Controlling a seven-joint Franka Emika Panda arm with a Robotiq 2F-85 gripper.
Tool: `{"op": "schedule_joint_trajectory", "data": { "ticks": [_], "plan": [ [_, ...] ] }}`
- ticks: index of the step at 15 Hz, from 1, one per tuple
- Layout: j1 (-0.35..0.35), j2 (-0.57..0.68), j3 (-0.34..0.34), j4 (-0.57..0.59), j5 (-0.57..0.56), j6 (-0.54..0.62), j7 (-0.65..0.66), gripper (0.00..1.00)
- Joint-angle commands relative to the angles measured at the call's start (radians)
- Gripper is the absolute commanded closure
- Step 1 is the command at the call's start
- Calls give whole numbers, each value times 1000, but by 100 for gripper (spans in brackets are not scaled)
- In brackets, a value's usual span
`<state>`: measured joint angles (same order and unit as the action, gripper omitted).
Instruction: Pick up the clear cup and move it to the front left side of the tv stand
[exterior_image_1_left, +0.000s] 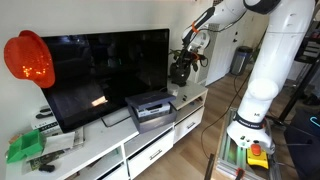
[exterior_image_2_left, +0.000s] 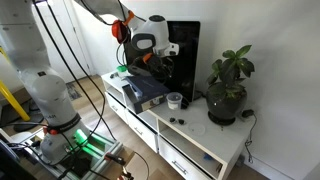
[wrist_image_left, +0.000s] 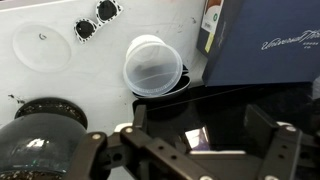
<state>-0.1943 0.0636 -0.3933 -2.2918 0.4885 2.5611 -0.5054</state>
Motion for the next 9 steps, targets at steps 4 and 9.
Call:
{"op": "schedule_joint_trajectory", "data": {
  "ticks": [4,9],
  "plan": [
    [-80,73,59,52,32,-9,13,0],
    [-178,199,123,133,104,-31,-39,0]
  ]
}}
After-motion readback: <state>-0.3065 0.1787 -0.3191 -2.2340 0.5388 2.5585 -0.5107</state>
